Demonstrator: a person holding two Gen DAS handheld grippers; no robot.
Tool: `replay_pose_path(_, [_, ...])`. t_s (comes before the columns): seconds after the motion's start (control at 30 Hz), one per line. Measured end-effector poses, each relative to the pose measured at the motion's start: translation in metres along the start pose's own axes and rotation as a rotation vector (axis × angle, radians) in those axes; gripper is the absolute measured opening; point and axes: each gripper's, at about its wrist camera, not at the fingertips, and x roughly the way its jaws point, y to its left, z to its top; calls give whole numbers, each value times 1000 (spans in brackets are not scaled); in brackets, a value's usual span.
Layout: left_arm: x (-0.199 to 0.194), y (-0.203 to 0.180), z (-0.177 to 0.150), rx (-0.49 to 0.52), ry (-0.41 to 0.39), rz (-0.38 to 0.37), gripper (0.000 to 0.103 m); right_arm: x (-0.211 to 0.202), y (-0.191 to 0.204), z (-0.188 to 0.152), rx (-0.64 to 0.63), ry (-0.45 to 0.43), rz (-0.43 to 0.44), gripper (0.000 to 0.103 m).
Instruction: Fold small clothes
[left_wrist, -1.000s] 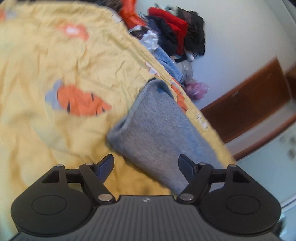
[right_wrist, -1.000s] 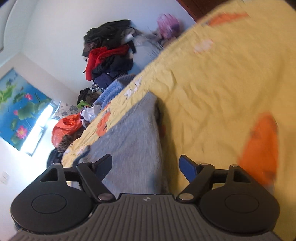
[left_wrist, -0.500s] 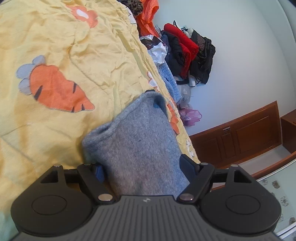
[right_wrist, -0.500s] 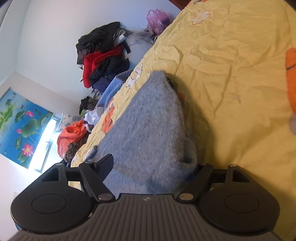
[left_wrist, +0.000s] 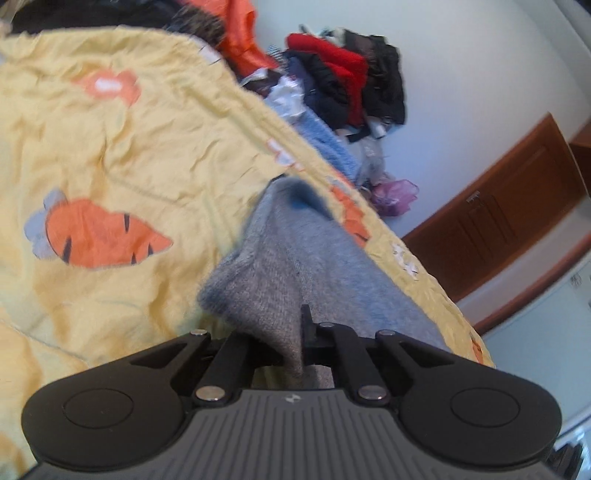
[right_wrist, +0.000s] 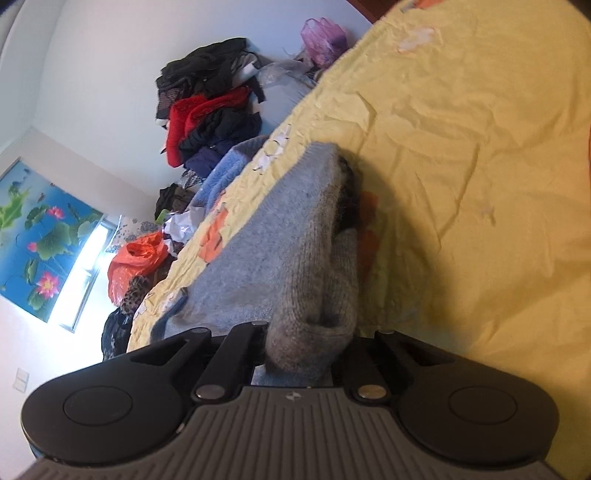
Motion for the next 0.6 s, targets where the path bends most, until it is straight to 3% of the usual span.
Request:
replay_pose_path(0.17, [-58, -2, -12, 54, 41, -49, 4, -57, 6, -11, -42, 38, 55, 14])
replay_pose_path(0.33, [-114, 18, -50, 66, 149, -39, 4, -121, -10, -48, -13, 108, 53, 14])
replay_pose_path(0.47, [-127, 29, -75, 126, 216, 9, 5, -139, -26, -87, -1, 158, -17, 15])
replay_pose_path(0.53, [-122, 29, -79, 199, 274, 57, 8, -139, -28, -97, -11, 162, -96, 25])
replay_pose_path(0.6, [-126, 24, -77, 310, 296, 111, 13, -148, -25, -94, -36, 140, -99, 32])
